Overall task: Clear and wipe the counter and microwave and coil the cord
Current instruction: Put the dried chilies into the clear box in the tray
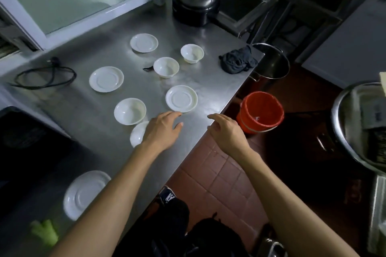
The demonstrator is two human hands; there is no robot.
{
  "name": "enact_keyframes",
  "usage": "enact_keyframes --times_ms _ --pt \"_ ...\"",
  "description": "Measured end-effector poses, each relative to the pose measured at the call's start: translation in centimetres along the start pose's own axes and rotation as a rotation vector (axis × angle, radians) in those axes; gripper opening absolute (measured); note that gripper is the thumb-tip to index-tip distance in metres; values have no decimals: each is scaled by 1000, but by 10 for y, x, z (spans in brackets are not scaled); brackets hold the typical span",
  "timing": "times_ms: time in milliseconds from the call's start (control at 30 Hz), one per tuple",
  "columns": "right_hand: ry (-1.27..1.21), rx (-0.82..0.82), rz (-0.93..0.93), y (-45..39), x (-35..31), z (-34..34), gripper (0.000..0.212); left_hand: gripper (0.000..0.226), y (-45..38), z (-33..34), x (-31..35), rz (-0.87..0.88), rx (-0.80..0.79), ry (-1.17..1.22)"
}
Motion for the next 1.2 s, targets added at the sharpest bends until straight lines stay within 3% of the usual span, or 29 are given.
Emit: enact_keyframes --times_ms 500,700,1200 --pt "7 -134 -184 -134 -73 37 36 37 -47 -57 -93 -212 144 70" --pt "5 -202 -253 -192 -76 56 35 38 -78 -62 -109 -323 193 70" --pt "45 -343 -382 -378 -48 89 39 38 -224 -42 -117 -485 115 5"
Point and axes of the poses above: each hand's wrist, its own y-axis away from the middle knuckle, its own z-axis out of the palm, x = y × z, the point moved 5 cm from there along -y, towards the middle knuckle, and after that the axes turned 1 degree about z, right-handed, at the moved point
